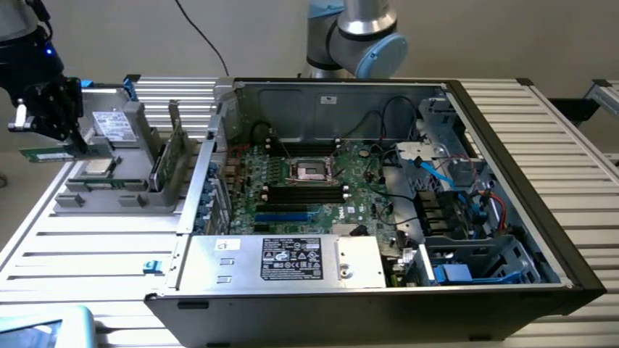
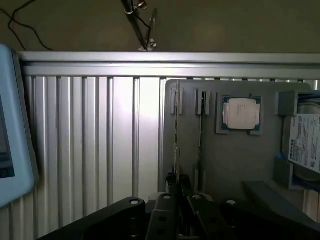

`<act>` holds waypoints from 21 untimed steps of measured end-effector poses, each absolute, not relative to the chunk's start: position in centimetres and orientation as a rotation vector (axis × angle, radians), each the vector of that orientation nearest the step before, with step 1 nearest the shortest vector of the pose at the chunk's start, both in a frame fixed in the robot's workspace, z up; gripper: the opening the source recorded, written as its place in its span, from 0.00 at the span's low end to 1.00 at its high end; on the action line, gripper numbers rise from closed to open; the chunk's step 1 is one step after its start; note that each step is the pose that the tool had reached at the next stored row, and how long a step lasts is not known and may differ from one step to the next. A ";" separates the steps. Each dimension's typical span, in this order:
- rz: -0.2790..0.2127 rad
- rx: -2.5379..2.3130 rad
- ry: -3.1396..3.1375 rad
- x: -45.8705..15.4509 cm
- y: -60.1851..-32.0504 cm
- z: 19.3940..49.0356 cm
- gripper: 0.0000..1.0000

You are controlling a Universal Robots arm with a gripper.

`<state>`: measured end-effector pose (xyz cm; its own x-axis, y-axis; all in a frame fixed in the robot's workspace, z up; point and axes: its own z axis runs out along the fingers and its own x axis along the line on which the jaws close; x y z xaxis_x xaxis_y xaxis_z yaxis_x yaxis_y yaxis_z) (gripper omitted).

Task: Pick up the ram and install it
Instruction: 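Pick up the ram and move it above insertion slot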

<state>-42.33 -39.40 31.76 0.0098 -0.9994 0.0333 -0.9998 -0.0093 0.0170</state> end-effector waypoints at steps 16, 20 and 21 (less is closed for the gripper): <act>0.006 2.212 -2.188 -37.0 -39.6 38.9 0.14; 0.005 2.211 -2.187 -35.2 -39.7 40.3 0.14; 0.004 2.211 -2.187 -34.7 -39.7 40.5 0.14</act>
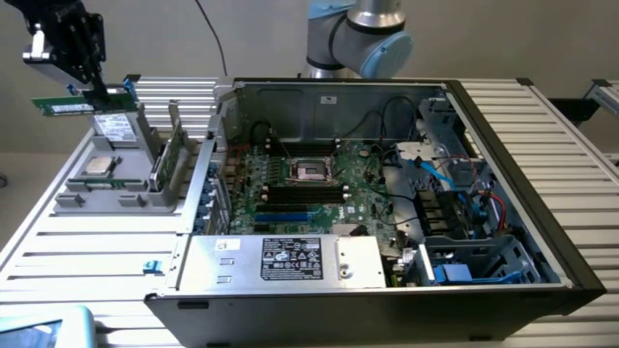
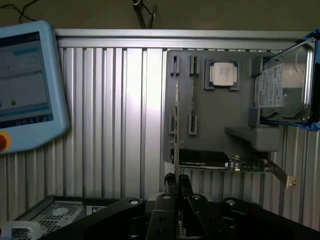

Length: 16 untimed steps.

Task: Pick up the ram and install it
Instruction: 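Pick up the ram and move it above insertion slot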

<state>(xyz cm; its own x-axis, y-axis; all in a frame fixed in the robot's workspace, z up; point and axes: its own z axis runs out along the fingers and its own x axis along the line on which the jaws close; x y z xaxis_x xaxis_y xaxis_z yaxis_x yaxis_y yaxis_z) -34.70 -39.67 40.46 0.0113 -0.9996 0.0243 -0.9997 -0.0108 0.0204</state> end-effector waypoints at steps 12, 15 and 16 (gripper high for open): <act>0.001 2.210 -2.185 -29.2 -39.7 41.1 0.14; -0.002 2.209 -2.184 -27.9 -39.7 41.1 0.14; -0.003 2.208 -2.184 -27.4 -39.7 41.1 0.14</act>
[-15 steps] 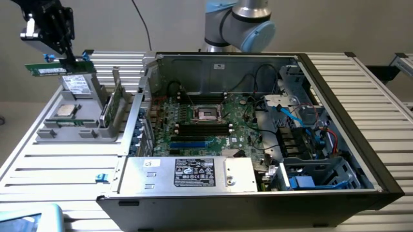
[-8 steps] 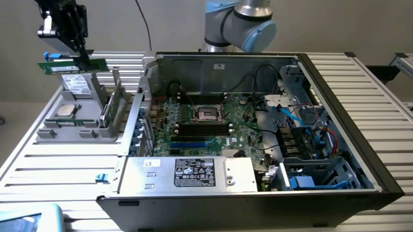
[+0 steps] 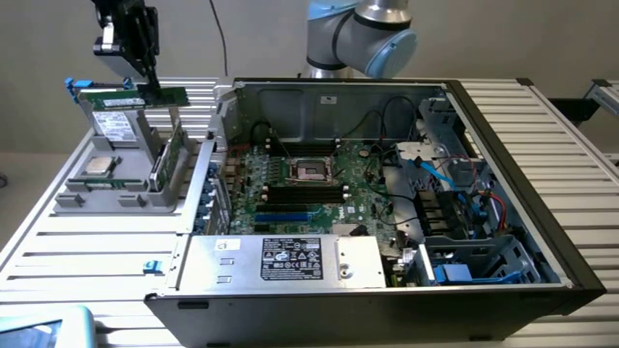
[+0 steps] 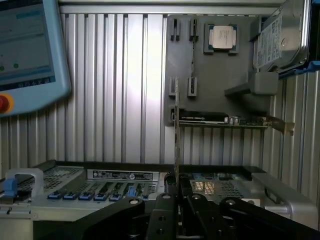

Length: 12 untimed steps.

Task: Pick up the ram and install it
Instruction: 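Pick up the ram and move it above insertion slot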

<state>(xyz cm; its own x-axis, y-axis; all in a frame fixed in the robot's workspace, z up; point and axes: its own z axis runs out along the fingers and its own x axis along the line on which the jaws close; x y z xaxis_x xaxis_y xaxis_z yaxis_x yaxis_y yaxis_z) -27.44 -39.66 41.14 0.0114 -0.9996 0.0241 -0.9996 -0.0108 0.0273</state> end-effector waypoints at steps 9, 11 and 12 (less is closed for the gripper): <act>-0.022 2.200 -2.175 -23.7 -39.7 41.1 0.14; -0.023 2.199 -2.174 -22.8 -39.7 41.1 0.14; -0.023 2.199 -2.174 -22.4 -39.7 41.1 0.14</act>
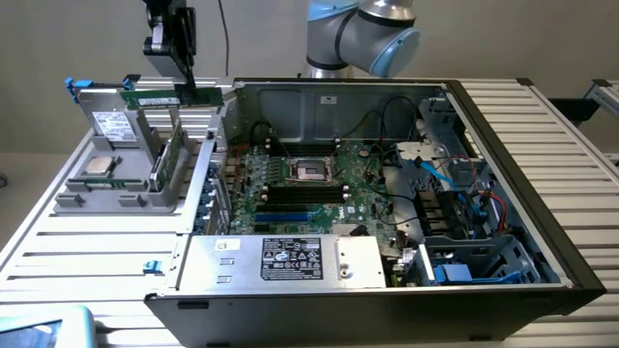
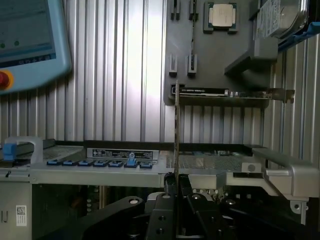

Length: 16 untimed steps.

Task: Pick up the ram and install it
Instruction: 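Pick up the ram and move it above insertion slot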

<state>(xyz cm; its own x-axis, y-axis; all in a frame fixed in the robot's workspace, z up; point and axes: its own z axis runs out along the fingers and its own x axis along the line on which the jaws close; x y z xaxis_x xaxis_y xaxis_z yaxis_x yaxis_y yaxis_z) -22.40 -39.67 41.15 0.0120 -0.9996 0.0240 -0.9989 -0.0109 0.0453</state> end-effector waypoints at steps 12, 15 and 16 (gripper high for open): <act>-0.034 2.194 -2.169 -16.9 -39.7 41.2 0.14; -0.040 2.191 -2.166 -15.6 -39.7 41.1 0.14; -0.042 2.191 -2.165 -15.1 -39.7 41.1 0.14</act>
<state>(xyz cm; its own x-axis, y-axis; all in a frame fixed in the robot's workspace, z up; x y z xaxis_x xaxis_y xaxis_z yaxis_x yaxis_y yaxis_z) -15.12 -39.66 41.13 0.0125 -0.9996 0.0237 -0.9980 -0.0110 0.0626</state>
